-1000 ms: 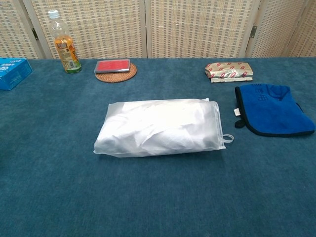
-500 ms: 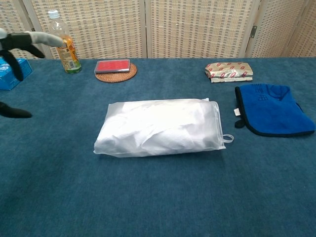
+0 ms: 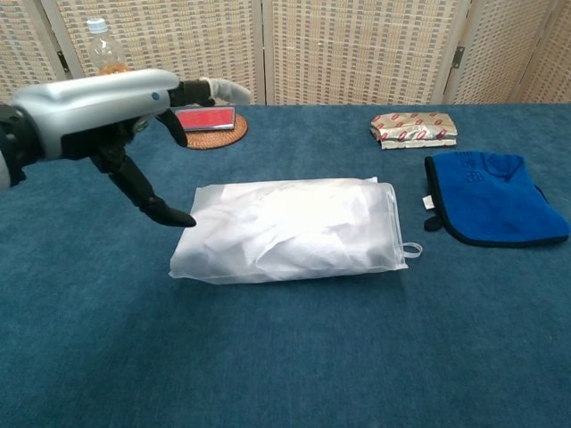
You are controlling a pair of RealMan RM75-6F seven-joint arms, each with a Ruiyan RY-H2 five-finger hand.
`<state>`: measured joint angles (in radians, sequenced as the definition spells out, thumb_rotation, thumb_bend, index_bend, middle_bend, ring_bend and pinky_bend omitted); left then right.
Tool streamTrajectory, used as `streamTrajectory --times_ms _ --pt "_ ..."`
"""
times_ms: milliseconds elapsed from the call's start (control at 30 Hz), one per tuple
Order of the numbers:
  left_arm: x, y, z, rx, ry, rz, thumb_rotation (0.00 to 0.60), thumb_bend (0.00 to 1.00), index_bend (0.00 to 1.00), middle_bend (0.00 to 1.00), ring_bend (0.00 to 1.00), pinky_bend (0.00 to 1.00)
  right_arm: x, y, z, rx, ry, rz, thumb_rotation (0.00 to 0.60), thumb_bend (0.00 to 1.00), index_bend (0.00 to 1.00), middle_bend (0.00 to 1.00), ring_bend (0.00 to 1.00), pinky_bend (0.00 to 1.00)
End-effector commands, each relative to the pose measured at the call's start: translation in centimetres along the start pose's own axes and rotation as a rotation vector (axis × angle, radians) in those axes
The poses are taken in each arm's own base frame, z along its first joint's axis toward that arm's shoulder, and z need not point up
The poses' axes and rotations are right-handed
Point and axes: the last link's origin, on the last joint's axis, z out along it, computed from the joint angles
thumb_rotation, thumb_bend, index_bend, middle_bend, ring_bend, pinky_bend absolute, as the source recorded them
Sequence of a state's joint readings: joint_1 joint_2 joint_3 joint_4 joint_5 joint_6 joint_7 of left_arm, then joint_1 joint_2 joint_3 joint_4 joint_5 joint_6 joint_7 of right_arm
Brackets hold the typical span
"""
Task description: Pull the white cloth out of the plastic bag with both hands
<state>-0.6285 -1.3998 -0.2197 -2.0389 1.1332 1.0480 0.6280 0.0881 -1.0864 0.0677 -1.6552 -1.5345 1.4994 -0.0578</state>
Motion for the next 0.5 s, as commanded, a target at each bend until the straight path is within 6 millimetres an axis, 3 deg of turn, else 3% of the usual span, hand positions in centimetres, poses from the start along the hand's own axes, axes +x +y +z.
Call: streamTrajectory --times_ms 33,500 --pt "-0.6 0.2 0.6 -0.012 -0.025 -0.004 0.600 0.00 0.00 0.00 0.00 0.19 -0.1 -0.1 0.1 0.003 -0.002 0.001 0.600 0.24 0.57 0.55 0.55 0.62" --pt "-3.0 1.7 4.3 -0.002 -0.115 0.010 0.600 0.00 0.00 0.00 0.00 0.09 -0.3 -0.5 0.2 0.010 -0.016 0.002 0.600 0.24 0.57 0.55 0.55 0.62"
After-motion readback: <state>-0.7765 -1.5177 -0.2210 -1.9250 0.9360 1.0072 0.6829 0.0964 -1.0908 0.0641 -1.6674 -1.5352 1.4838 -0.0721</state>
